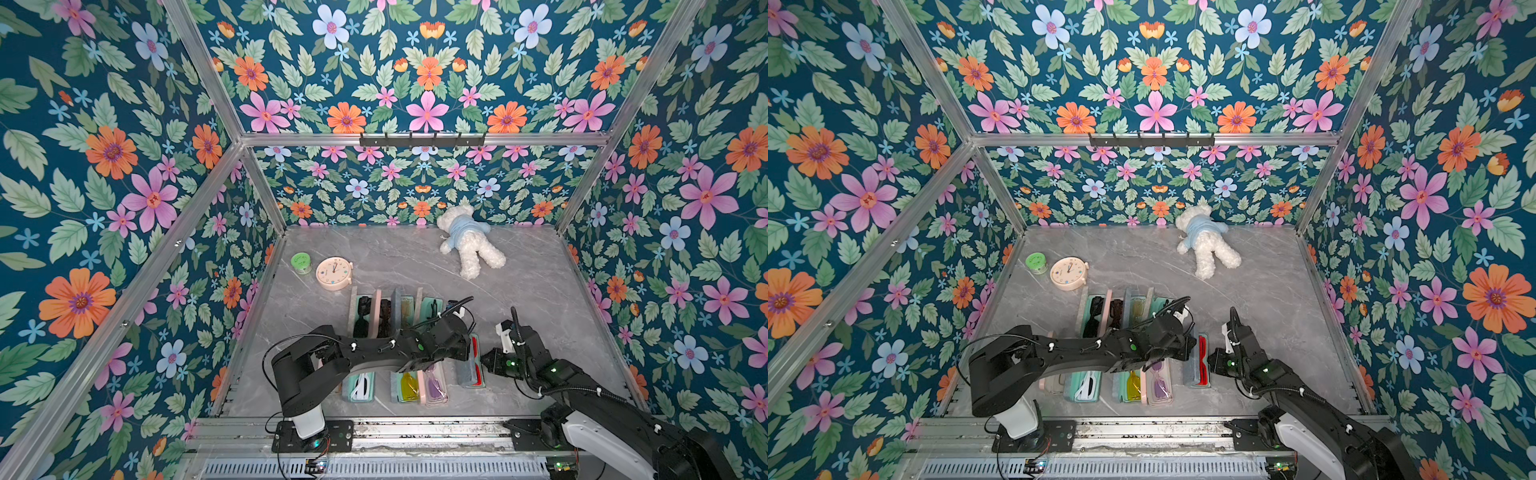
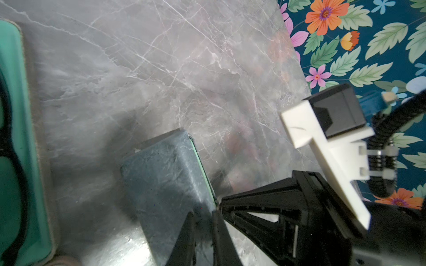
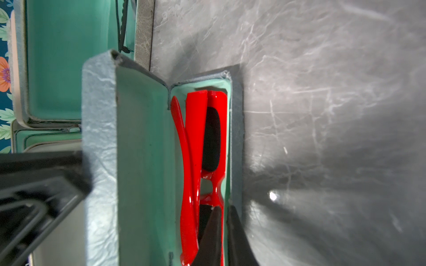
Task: Close the glasses case
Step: Close the glasses case at the center of the board.
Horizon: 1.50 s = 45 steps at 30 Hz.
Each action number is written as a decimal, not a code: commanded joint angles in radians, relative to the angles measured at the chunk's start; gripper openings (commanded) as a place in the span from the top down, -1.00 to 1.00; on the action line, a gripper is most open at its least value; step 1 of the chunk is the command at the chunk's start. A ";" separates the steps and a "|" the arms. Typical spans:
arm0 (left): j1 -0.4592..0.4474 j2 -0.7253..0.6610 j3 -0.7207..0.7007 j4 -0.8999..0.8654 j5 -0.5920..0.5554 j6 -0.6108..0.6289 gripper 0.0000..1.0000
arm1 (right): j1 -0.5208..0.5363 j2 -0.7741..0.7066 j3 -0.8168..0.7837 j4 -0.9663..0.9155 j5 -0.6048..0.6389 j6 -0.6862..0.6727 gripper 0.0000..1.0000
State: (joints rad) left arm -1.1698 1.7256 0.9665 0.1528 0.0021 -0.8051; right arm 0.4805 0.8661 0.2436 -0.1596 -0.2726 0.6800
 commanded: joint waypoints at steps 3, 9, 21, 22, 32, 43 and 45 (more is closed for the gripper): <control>0.001 0.014 -0.002 -0.068 0.007 -0.002 0.68 | 0.002 -0.004 0.000 0.000 0.013 0.006 0.78; 0.001 0.020 -0.002 -0.062 0.011 -0.004 0.68 | 0.002 -0.006 0.000 -0.001 0.014 0.006 0.78; -0.002 0.031 -0.002 -0.053 0.016 -0.005 0.68 | 0.002 -0.009 -0.001 -0.003 0.013 0.006 0.77; -0.001 0.031 -0.002 -0.053 0.016 -0.006 0.68 | 0.002 -0.009 -0.001 -0.003 0.013 0.006 0.77; -0.001 0.037 -0.005 -0.047 0.019 -0.006 0.68 | 0.002 -0.010 -0.001 -0.002 0.015 0.007 0.77; -0.003 0.057 -0.014 -0.013 0.032 -0.022 0.69 | 0.001 -0.014 -0.003 -0.004 0.016 0.007 0.77; -0.004 0.062 -0.014 -0.005 0.035 -0.024 0.69 | 0.001 -0.015 -0.001 -0.005 0.019 0.008 0.77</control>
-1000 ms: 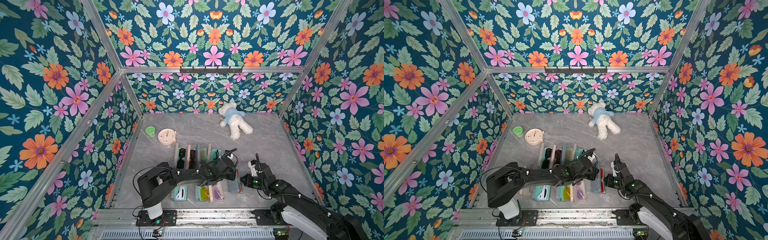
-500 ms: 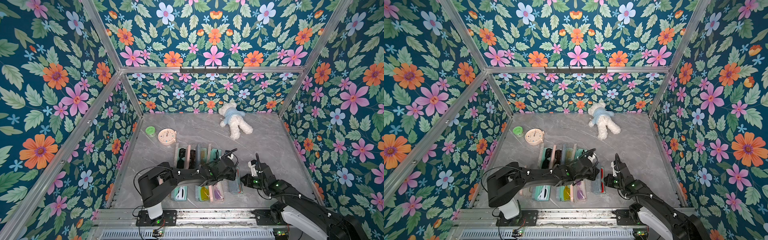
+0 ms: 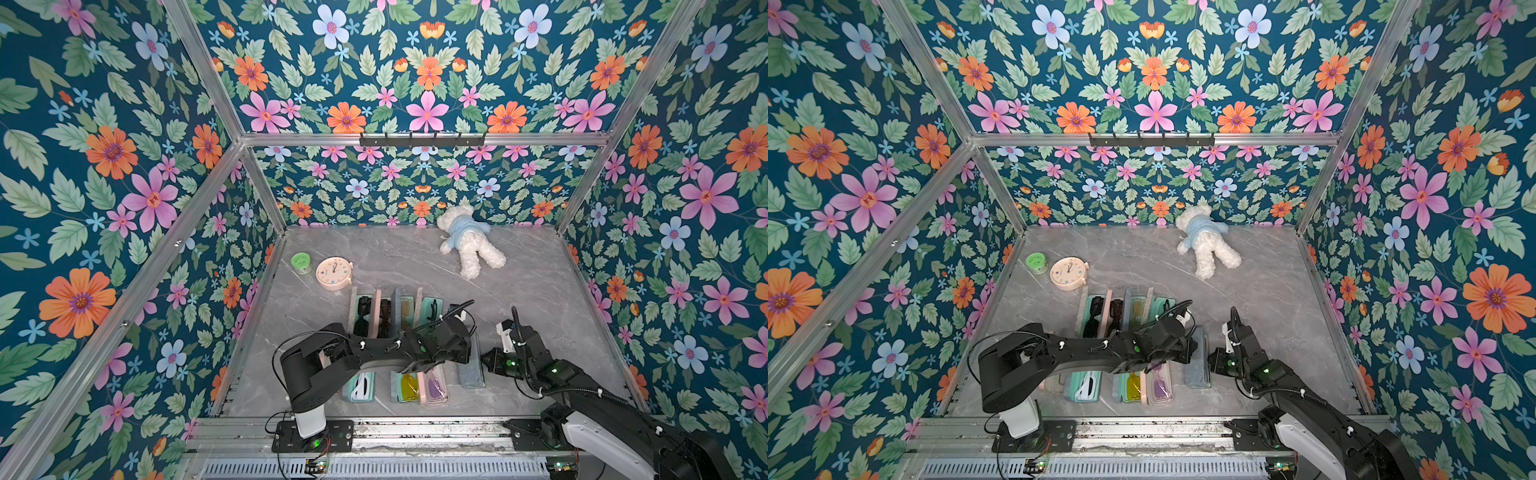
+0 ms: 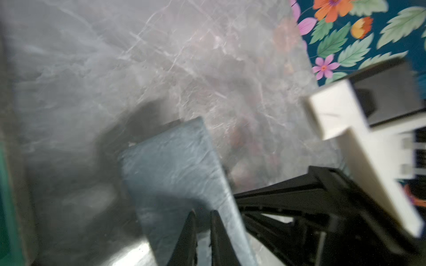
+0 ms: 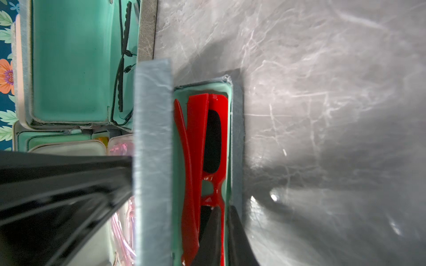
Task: Close the glasses case
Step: Close the glasses case at the center of the board.
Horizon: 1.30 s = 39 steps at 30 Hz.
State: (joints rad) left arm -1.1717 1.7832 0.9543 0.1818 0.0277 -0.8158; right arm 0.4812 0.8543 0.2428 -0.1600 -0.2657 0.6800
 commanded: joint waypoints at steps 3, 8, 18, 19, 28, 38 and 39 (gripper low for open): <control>-0.002 0.016 -0.006 -0.021 0.012 -0.020 0.69 | 0.001 -0.025 0.004 -0.036 0.040 0.019 0.78; -0.002 0.028 -0.008 -0.002 0.019 -0.024 0.69 | 0.000 -0.137 -0.009 -0.096 0.109 0.045 0.70; -0.006 -0.043 0.000 0.012 -0.001 -0.017 0.60 | -0.001 -0.223 0.014 -0.134 0.107 0.012 0.54; -0.007 -0.061 -0.002 0.007 -0.009 -0.015 0.52 | 0.000 -0.243 0.015 -0.136 0.101 0.005 0.52; -0.008 -0.324 -0.052 -0.149 -0.176 0.067 -0.46 | 0.001 -0.396 0.007 -0.148 -0.019 -0.050 -0.18; -0.044 -0.711 -0.113 -0.493 -0.474 0.133 -0.67 | 0.211 -0.301 0.145 -0.224 0.108 -0.030 -0.66; -0.053 -0.742 -0.121 -0.525 -0.503 0.133 -0.68 | 0.265 -0.248 0.177 -0.254 0.171 -0.027 -0.66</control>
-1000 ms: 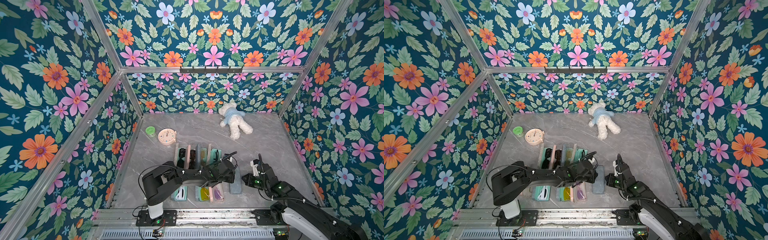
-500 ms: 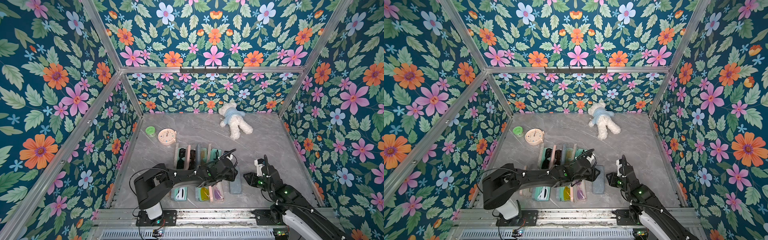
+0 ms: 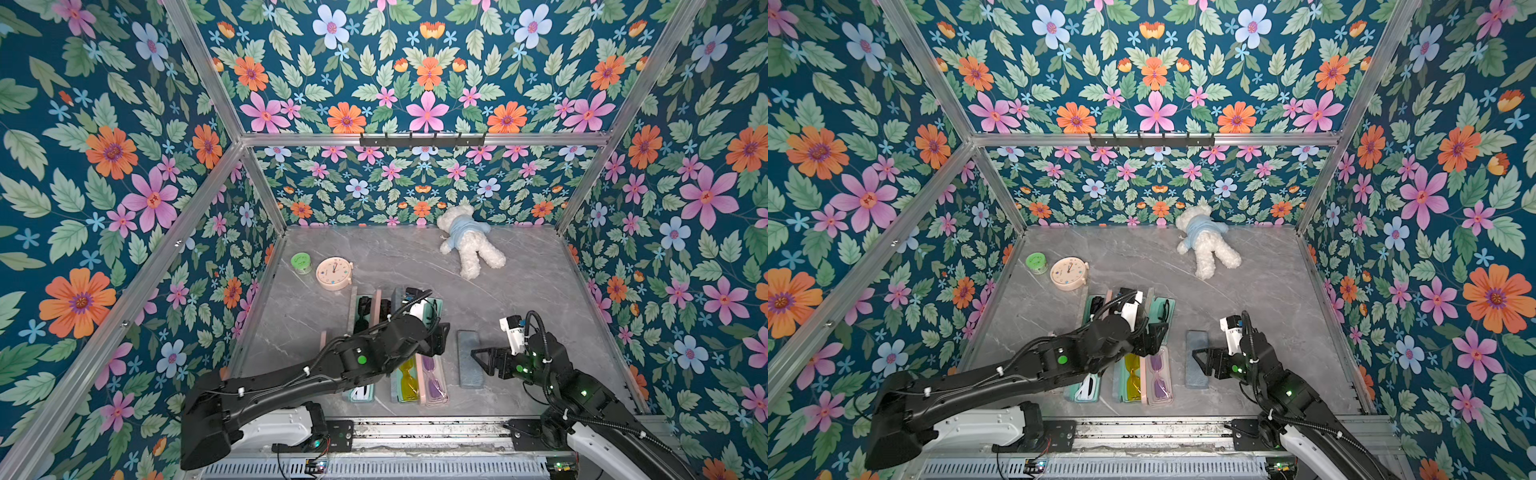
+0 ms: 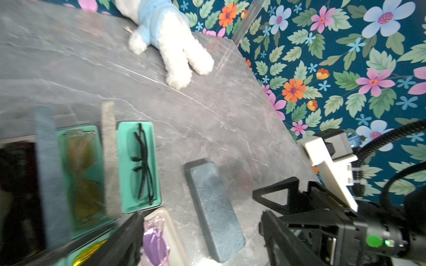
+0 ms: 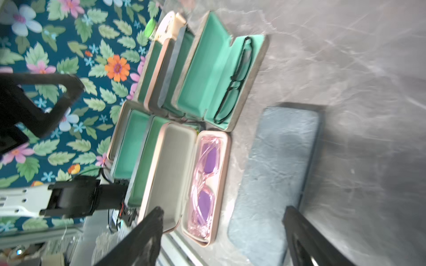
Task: Close the glasses case
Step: Close the glasses case at the center of the board, then move the glasses case to the center of the board.
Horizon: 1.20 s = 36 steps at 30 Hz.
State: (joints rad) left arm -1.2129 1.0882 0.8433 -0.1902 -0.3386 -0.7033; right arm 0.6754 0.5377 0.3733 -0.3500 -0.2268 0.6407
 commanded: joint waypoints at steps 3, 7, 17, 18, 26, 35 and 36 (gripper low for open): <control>-0.042 -0.121 -0.053 -0.195 -0.195 0.008 -0.63 | 0.233 0.252 0.154 -0.160 0.359 0.039 -0.64; -0.081 -0.163 -0.096 -0.238 -0.237 -0.020 -0.58 | 0.371 0.490 0.294 -0.265 0.583 0.088 -0.64; -0.129 -0.204 -0.141 -0.247 -0.255 -0.041 -0.53 | 0.400 0.704 0.366 -0.291 0.694 0.129 -0.62; -0.130 -0.202 -0.142 -0.247 -0.253 -0.044 -0.52 | 0.400 0.715 0.366 -0.287 0.694 0.131 -0.62; -0.144 -0.136 -0.132 -0.206 -0.232 -0.048 -0.50 | 0.405 0.808 0.342 -0.249 0.698 0.176 -0.62; -0.148 -0.109 -0.160 -0.136 -0.199 -0.056 -0.49 | 0.354 0.846 0.301 -0.265 0.734 0.214 -0.61; -0.148 -0.108 -0.166 -0.128 -0.197 -0.059 -0.49 | 0.336 0.836 0.289 -0.264 0.734 0.213 -0.60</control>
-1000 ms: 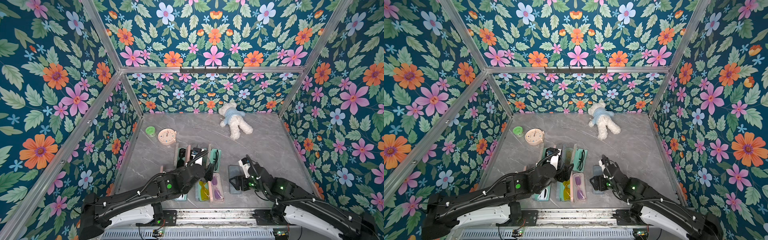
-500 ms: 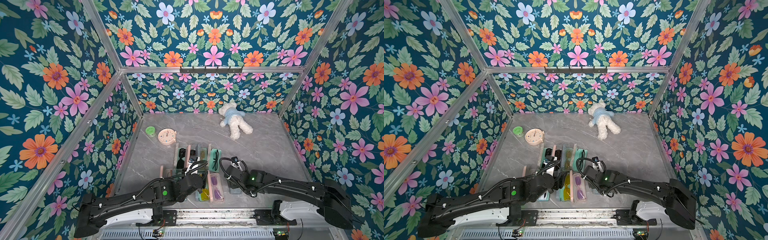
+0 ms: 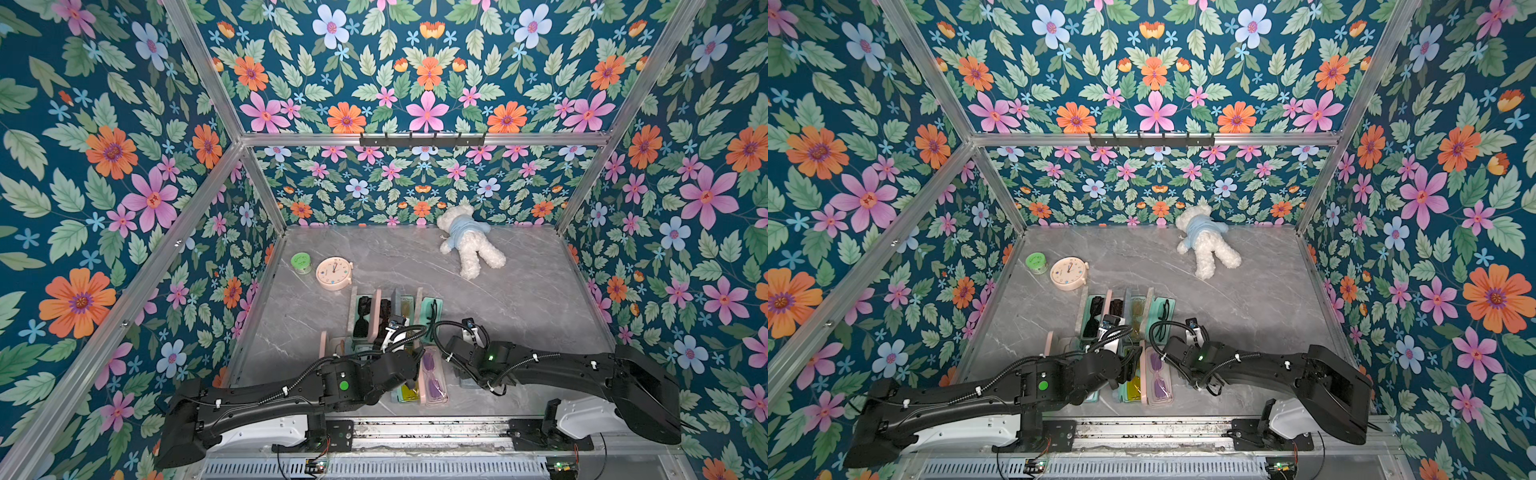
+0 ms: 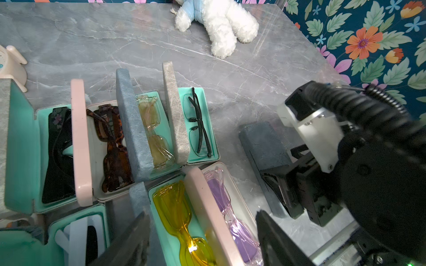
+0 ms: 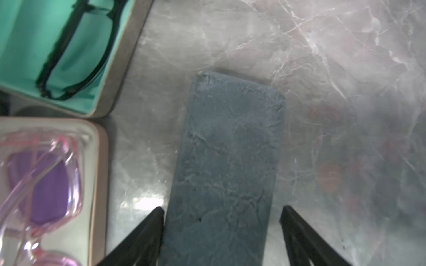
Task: Close the glasses case
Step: Move the glasses case to the center of the board.
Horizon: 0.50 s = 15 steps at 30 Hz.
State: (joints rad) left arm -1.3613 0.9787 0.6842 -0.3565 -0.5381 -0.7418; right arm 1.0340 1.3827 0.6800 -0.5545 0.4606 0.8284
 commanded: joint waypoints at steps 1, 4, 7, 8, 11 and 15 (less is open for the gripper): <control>0.001 0.004 -0.012 0.046 0.006 -0.023 -0.49 | -0.042 -0.025 -0.030 -0.063 0.051 0.026 -0.60; -0.001 0.016 -0.024 0.051 0.005 -0.048 -0.48 | -0.084 -0.089 -0.065 -0.052 0.044 0.013 -0.59; -0.001 0.029 -0.036 0.051 0.007 -0.082 -0.49 | -0.087 -0.158 -0.084 -0.012 0.016 -0.015 -0.59; -0.001 0.034 -0.039 0.055 0.011 -0.091 -0.48 | -0.087 -0.180 -0.087 0.003 0.003 -0.027 -0.59; 0.000 0.062 -0.046 0.070 0.036 -0.116 -0.48 | -0.082 -0.271 -0.109 0.093 -0.099 -0.077 -0.59; -0.001 0.109 -0.045 0.106 0.062 -0.134 -0.38 | -0.081 -0.375 -0.172 0.300 -0.343 -0.098 -0.57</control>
State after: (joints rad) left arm -1.3617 1.0710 0.6357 -0.2890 -0.4892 -0.8387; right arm 0.9527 1.0386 0.5282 -0.4149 0.2985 0.7540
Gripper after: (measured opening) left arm 0.703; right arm 0.787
